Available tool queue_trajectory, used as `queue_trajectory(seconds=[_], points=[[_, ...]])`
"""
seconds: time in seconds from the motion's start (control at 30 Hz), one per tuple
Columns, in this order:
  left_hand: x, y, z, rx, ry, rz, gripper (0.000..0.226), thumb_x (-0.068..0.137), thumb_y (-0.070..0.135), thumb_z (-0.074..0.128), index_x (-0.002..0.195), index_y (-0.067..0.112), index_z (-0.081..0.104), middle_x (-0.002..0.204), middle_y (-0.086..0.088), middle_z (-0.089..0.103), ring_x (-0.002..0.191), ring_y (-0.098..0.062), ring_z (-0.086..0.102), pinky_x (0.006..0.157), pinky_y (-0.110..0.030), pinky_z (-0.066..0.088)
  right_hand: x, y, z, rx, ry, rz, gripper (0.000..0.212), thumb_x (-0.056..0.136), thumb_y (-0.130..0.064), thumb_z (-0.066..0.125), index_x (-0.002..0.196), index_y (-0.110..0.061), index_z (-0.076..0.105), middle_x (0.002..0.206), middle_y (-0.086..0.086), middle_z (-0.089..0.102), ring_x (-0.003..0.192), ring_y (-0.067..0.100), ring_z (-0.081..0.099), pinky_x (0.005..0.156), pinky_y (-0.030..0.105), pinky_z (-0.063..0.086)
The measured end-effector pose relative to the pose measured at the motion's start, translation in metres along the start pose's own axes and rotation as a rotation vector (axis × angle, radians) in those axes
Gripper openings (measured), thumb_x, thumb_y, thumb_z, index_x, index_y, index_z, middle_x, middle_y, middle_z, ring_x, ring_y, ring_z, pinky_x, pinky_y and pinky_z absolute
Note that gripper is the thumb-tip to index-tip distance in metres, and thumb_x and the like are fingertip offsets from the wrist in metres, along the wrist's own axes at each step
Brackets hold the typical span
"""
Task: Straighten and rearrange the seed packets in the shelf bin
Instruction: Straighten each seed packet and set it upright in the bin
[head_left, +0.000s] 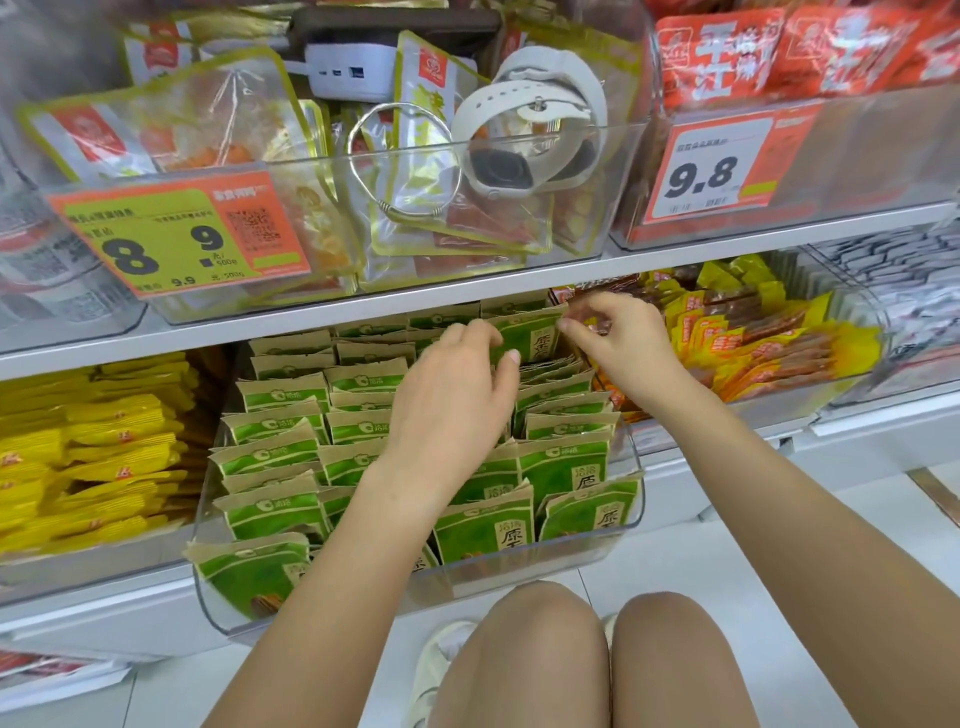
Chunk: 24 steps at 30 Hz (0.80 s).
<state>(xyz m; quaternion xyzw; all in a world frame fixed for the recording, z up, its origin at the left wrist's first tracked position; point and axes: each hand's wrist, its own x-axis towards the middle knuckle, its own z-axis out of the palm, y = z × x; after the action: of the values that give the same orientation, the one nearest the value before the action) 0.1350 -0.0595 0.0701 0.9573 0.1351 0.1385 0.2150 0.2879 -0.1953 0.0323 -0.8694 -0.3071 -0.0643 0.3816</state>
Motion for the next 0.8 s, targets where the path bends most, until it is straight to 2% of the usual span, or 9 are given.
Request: queue_trajectory(seconds=[0.1, 0.2, 0.3, 0.43, 0.53, 0.67, 0.73, 0.8], points=[[0.000, -0.003, -0.006, 0.025, 0.008, 0.011, 0.044, 0.104, 0.031, 0.041, 0.145, 0.015, 0.041, 0.140, -0.003, 0.051, 0.124, -0.018, 0.052, 0.094, -0.028, 0.043, 0.007, 0.007, 0.006, -0.103, -0.061, 0.050, 0.016, 0.088, -0.026, 0.067, 0.096, -0.014, 0.073, 0.101, 0.006, 0.072, 0.097, 0.025, 0.063, 0.070, 0.024, 0.034], [0.006, -0.003, 0.001, 0.102, -0.164, 0.113, 0.054, 0.106, 0.032, 0.035, 0.155, 0.015, 0.020, 0.161, -0.004, 0.024, 0.144, -0.021, 0.029, 0.114, -0.032, 0.028, 0.015, 0.006, 0.006, -0.117, -0.068, 0.094, 0.013, 0.087, -0.026, 0.068, 0.094, -0.017, 0.075, 0.102, 0.008, 0.072, 0.098, 0.027, 0.062, 0.071, 0.025, 0.037], [0.015, -0.004, 0.009, 0.164, -0.319, 0.122, 0.065, 0.104, 0.048, 0.028, 0.157, 0.015, 0.012, 0.166, -0.001, 0.000, 0.150, -0.024, 0.015, 0.119, -0.037, 0.020, 0.018, 0.005, 0.003, -0.115, -0.084, 0.104, 0.015, 0.086, -0.026, 0.069, 0.096, -0.018, 0.076, 0.103, 0.006, 0.072, 0.098, 0.025, 0.063, 0.078, 0.028, 0.044], [0.027, -0.005, 0.008, 0.218, -0.329, 0.070, 0.076, 0.098, 0.064, 0.022, 0.156, 0.015, 0.019, 0.166, 0.000, 0.004, 0.149, -0.027, 0.019, 0.119, -0.041, 0.021, -0.001, 0.011, -0.007, 0.061, -0.082, 0.124, 0.015, 0.082, -0.030, 0.074, 0.096, -0.026, 0.072, 0.094, -0.009, 0.068, 0.092, 0.011, 0.061, 0.084, 0.031, 0.049], [0.033, -0.006, 0.009, 0.252, -0.365, 0.049, 0.074, 0.098, 0.065, 0.020, 0.155, 0.017, 0.022, 0.165, 0.000, 0.011, 0.149, -0.026, 0.017, 0.118, -0.043, 0.021, -0.013, 0.012, -0.010, 0.048, -0.157, 0.023, 0.008, 0.081, -0.030, 0.075, 0.087, -0.035, 0.071, 0.094, -0.009, 0.067, 0.095, 0.009, 0.060, 0.087, 0.030, 0.046], [0.037, -0.014, 0.013, 0.201, -0.341, 0.059, 0.053, 0.106, 0.040, 0.025, 0.155, 0.020, 0.023, 0.165, 0.003, 0.013, 0.151, -0.022, 0.011, 0.119, -0.044, 0.016, -0.005, 0.007, -0.021, -0.098, -0.280, -0.059, 0.016, 0.079, -0.034, 0.076, 0.095, -0.030, 0.076, 0.106, -0.002, 0.067, 0.107, 0.016, 0.058, 0.093, 0.030, 0.044], [0.037, -0.017, 0.012, 0.193, -0.310, 0.084, 0.048, 0.105, 0.027, 0.031, 0.153, 0.021, 0.030, 0.165, 0.003, 0.013, 0.150, -0.024, 0.013, 0.119, -0.045, 0.018, 0.001, 0.004, -0.023, -0.195, -0.356, -0.039, 0.020, 0.082, -0.037, 0.073, 0.101, -0.032, 0.075, 0.114, 0.001, 0.067, 0.112, 0.019, 0.055, 0.091, 0.028, 0.040], [0.035, -0.019, 0.012, 0.208, -0.292, 0.104, 0.045, 0.104, 0.021, 0.033, 0.149, 0.019, 0.039, 0.164, 0.002, 0.014, 0.149, -0.025, 0.014, 0.118, -0.047, 0.020, 0.006, 0.000, -0.020, -0.268, -0.413, -0.034, 0.018, 0.087, -0.036, 0.068, 0.104, -0.032, 0.074, 0.114, 0.001, 0.070, 0.113, 0.020, 0.056, 0.090, 0.029, 0.041]])
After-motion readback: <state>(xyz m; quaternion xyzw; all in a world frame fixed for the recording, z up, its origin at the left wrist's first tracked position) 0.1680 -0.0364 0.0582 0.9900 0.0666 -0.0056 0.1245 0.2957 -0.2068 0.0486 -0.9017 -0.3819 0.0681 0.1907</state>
